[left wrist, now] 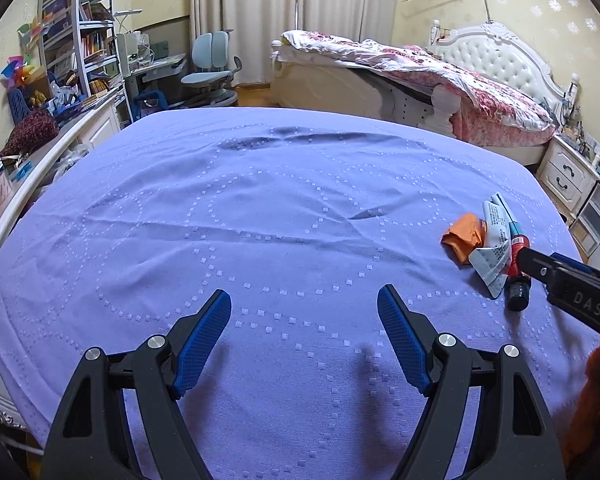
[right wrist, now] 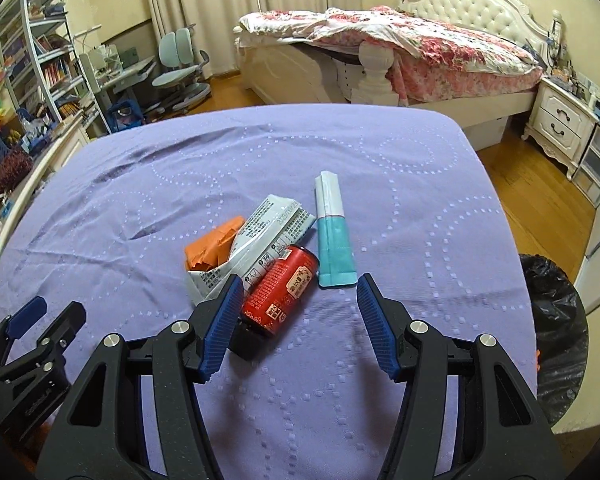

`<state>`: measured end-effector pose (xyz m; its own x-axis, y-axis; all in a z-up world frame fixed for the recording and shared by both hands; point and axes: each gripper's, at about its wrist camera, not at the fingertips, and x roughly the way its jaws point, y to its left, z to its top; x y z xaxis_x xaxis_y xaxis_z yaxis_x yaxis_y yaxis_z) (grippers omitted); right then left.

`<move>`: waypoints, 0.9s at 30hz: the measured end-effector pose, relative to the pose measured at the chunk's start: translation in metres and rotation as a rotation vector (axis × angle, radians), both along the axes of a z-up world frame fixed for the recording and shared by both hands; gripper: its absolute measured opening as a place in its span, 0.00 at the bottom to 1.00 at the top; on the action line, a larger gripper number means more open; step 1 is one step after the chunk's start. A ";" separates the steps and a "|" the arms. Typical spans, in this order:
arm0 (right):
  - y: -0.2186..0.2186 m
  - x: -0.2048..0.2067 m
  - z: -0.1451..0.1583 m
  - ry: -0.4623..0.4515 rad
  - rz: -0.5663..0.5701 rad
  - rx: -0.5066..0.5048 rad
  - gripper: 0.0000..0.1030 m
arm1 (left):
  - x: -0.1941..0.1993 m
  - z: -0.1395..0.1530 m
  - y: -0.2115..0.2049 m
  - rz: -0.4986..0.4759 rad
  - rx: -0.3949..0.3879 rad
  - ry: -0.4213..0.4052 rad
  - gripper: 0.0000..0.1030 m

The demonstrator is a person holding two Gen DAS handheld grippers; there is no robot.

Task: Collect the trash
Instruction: 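Move both tools back to the table toward the red can, then grasp the red can with the right tool and lift it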

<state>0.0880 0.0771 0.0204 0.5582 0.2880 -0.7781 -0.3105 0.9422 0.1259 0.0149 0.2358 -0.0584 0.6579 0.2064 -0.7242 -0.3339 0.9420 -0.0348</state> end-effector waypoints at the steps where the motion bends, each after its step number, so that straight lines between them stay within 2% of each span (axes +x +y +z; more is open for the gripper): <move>1: 0.001 0.000 0.000 0.004 -0.002 -0.005 0.55 | -0.001 0.000 0.000 -0.001 0.000 -0.001 0.74; 9: -0.002 0.002 -0.006 0.015 0.008 -0.014 0.39 | 0.002 0.000 -0.004 -0.014 0.005 -0.001 0.74; 11: -0.002 0.002 -0.009 0.026 0.018 -0.009 0.27 | 0.003 -0.001 -0.005 -0.015 0.007 0.001 0.74; 12: -0.003 0.002 -0.009 0.028 0.020 -0.009 0.25 | 0.003 -0.001 -0.006 -0.017 0.008 0.001 0.74; 21: -0.017 -0.006 -0.008 -0.007 0.006 -0.005 0.24 | 0.009 0.000 -0.024 -0.060 -0.005 -0.005 0.74; 27: -0.049 -0.006 -0.009 -0.012 -0.055 -0.025 0.24 | 0.017 0.000 -0.052 -0.128 -0.014 -0.017 0.74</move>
<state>0.0825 0.0285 0.0109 0.5817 0.2376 -0.7779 -0.2600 0.9605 0.0990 0.0322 0.1836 -0.0580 0.6905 0.1098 -0.7150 -0.2105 0.9761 -0.0534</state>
